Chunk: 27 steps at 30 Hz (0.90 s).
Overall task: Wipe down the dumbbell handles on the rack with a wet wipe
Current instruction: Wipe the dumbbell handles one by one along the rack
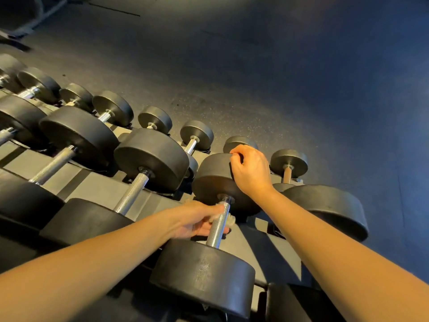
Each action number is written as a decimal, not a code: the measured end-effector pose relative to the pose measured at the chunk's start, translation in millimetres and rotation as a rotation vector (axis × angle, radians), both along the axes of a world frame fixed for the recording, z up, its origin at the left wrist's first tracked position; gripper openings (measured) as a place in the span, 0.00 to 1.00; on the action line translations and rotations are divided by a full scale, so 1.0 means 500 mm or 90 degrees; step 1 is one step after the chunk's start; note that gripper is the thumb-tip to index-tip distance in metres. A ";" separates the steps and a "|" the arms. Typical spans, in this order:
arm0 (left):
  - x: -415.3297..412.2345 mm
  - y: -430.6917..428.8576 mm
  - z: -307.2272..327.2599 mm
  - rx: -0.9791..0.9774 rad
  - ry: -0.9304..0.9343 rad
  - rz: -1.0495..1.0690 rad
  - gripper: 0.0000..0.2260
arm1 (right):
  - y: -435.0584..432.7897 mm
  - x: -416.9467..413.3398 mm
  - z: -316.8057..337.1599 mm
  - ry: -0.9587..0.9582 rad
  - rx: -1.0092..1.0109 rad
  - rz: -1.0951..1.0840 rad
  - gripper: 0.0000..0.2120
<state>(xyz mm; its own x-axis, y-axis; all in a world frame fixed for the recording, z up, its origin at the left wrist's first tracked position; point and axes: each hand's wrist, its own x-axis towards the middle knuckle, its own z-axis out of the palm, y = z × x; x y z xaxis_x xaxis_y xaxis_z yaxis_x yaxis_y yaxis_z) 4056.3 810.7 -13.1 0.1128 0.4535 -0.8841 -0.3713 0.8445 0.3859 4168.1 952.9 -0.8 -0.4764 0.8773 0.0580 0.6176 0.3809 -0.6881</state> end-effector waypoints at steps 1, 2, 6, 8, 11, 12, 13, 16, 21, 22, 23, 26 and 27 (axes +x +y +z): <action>0.001 -0.005 0.006 -0.004 0.057 -0.079 0.19 | 0.001 -0.001 0.000 -0.003 0.000 -0.001 0.12; 0.003 -0.008 0.009 -0.007 0.127 -0.157 0.21 | 0.001 0.000 -0.001 -0.006 -0.001 -0.002 0.12; 0.011 0.019 0.006 0.011 0.323 -0.200 0.21 | 0.001 0.001 -0.005 -0.001 -0.004 0.004 0.12; 0.019 0.037 0.002 0.049 0.322 -0.074 0.18 | 0.002 0.003 -0.007 0.009 -0.003 0.006 0.11; 0.021 0.046 -0.008 0.077 0.286 0.061 0.12 | 0.003 0.002 -0.009 0.016 0.003 0.000 0.11; 0.018 0.044 -0.013 0.075 0.251 0.075 0.11 | 0.004 0.001 -0.008 0.014 0.004 0.001 0.11; 0.016 0.039 -0.014 0.066 0.193 0.088 0.11 | 0.004 0.001 -0.007 0.013 0.002 0.002 0.11; 0.003 0.021 -0.014 0.025 0.013 0.117 0.15 | 0.003 0.003 -0.008 0.011 0.000 0.006 0.11; 0.001 -0.002 -0.010 -0.046 -0.066 0.052 0.13 | 0.003 0.002 -0.006 0.006 -0.009 0.010 0.11; 0.005 -0.002 -0.004 -0.064 -0.019 -0.009 0.11 | 0.004 0.002 -0.006 0.006 -0.010 0.009 0.11; 0.008 0.001 0.005 -0.070 0.045 -0.067 0.10 | 0.004 0.002 -0.004 0.007 -0.010 0.010 0.11; 0.006 0.011 0.005 0.012 0.293 -0.052 0.10 | 0.004 0.002 -0.003 0.011 -0.007 0.012 0.11; 0.002 0.012 0.005 0.058 0.359 -0.002 0.11 | 0.004 0.002 -0.003 0.011 -0.008 0.014 0.12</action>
